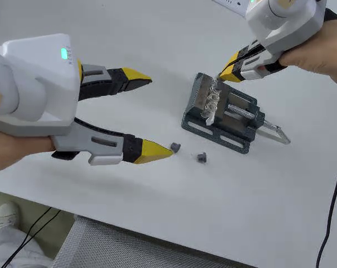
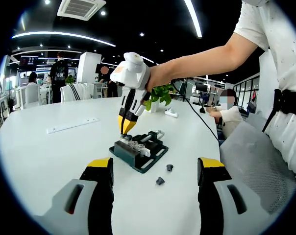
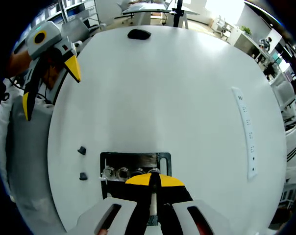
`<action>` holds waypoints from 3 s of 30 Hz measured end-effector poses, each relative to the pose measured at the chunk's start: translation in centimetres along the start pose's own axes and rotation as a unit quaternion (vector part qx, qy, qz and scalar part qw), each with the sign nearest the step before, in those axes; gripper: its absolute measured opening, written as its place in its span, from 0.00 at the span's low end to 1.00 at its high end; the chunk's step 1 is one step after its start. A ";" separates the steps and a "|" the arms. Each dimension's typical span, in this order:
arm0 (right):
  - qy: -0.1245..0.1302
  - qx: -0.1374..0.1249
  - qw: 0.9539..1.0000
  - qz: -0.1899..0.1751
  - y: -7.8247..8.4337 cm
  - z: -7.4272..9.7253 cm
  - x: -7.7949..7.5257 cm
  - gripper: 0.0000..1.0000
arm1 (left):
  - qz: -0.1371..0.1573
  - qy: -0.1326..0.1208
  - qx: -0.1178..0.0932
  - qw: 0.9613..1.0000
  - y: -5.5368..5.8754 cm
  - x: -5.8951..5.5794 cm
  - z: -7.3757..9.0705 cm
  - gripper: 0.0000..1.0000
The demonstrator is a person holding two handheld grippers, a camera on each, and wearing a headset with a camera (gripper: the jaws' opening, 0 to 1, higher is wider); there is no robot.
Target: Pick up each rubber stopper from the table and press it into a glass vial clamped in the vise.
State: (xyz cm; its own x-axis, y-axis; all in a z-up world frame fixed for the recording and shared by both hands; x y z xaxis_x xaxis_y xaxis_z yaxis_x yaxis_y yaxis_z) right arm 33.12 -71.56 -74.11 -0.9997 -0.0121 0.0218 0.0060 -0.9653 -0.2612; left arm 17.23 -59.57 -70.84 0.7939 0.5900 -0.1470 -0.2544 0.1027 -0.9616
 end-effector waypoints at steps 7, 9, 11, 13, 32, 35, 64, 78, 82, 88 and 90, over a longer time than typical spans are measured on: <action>0.004 0.015 1.000 0.017 -0.1 -0.1 0.0 0.00 | 0.002 -0.003 -0.003 1.000 -0.1 0.3 -0.1 0.68; 0.005 0.013 1.000 0.016 -0.1 -0.1 0.0 0.00 | 0.002 -0.003 -0.002 1.000 0.0 0.3 -0.1 0.68; 0.007 0.013 1.000 0.021 -0.1 -0.2 -0.1 0.00 | 0.002 -0.002 -0.002 1.000 0.0 0.3 -0.1 0.68; 0.013 0.018 0.999 0.035 -0.2 -0.2 0.0 0.00 | 0.002 -0.003 -0.002 1.000 -0.1 0.3 -0.2 0.68; 0.025 -0.019 0.999 -0.008 0.3 0.3 0.1 0.00 | -0.018 -0.005 0.006 1.000 -1.1 -0.2 0.3 0.68; 0.026 -0.024 0.999 -0.010 0.3 0.5 -0.2 0.01 | -0.021 -0.006 0.007 1.000 -1.3 -0.3 0.4 0.68; 0.080 -0.117 0.989 -0.041 2.1 7.8 2.2 0.15 | -0.064 -0.009 0.035 0.997 -3.0 -1.0 0.6 0.80; 0.100 -0.152 0.981 -0.067 5.0 9.5 5.1 0.23 | -0.080 0.001 0.053 0.995 -2.9 -1.5 0.2 0.88; 0.103 -0.163 0.978 -0.075 5.6 9.6 6.7 0.25 | -0.081 0.002 0.054 0.995 -2.9 -1.6 0.1 0.90; 0.104 -0.173 0.976 -0.087 6.5 9.5 7.8 0.29 | -0.086 0.003 0.061 0.994 -2.7 -1.6 0.1 0.92; 0.104 -0.179 0.974 -0.092 6.6 9.5 8.4 0.30 | -0.085 0.003 0.061 0.994 -2.6 -1.7 0.2 0.93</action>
State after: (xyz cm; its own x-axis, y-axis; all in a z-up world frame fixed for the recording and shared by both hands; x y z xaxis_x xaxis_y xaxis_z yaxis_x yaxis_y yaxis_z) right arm 24.94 -80.54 -66.47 -0.9665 0.2412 -0.0875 -0.1445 -0.7934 -0.5913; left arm 16.47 -60.69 -68.06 0.8343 0.5511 0.0142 -0.1811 0.2983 -0.9371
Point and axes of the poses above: the centre of the closed fingertips' face, and the gripper's own axes: z roughly backward along the fingers, x roughly to its left, y roughly out of its underside, the point moved 4 cm from there along z, roughly backward along the fingers, and after that the axes turned 4 degrees about -y, right-handed, at the moved point
